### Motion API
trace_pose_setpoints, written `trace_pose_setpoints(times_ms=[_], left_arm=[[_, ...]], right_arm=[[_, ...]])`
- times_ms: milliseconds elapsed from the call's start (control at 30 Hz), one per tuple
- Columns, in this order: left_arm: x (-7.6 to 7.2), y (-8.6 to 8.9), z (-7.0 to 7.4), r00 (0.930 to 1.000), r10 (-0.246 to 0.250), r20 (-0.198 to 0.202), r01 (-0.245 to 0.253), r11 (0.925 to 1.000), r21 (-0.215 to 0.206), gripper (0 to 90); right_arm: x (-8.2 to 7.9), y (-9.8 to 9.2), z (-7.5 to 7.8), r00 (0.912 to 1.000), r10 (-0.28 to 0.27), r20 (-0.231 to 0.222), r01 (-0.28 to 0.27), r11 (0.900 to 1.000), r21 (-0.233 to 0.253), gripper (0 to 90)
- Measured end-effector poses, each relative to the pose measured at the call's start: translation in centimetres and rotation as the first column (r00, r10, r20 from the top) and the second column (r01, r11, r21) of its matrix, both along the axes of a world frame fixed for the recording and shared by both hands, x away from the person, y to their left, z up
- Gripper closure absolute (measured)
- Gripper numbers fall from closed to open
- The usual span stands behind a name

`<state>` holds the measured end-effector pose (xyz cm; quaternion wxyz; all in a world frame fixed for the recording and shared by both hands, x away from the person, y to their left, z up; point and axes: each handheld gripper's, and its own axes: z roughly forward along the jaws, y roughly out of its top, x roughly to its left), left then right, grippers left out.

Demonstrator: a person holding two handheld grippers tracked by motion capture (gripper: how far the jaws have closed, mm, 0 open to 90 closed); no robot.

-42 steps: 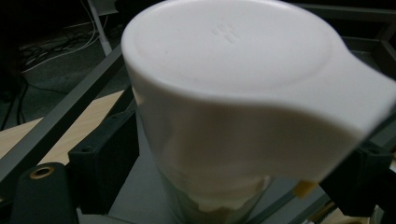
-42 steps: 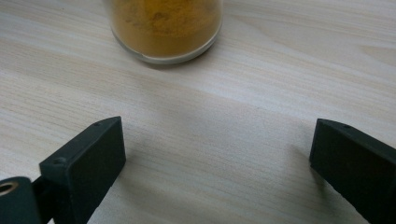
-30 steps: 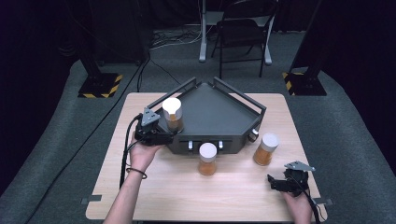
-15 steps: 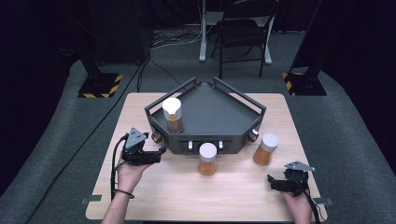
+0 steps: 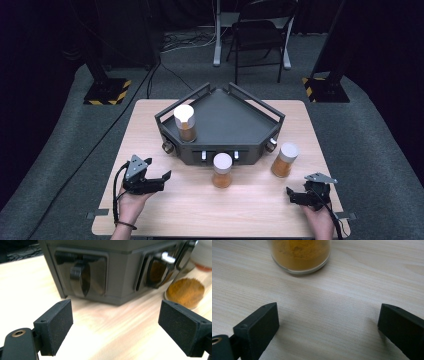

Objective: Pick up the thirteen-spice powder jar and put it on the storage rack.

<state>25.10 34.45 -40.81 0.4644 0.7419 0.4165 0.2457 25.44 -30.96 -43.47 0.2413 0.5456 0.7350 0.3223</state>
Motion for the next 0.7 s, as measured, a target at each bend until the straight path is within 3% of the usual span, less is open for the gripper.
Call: trace_pose_setpoints(times_ms=[700], left_arm=[[-0.9, 1.1, -3.4, 0.997, 0.022, -0.075, -0.018, 0.9988, 0.046, 12.3]], right_arm=[[0.0, 0.0, 0.0, 1.0, -0.001, 0.0, 0.001, 1.0, 0.0, 2.4]])
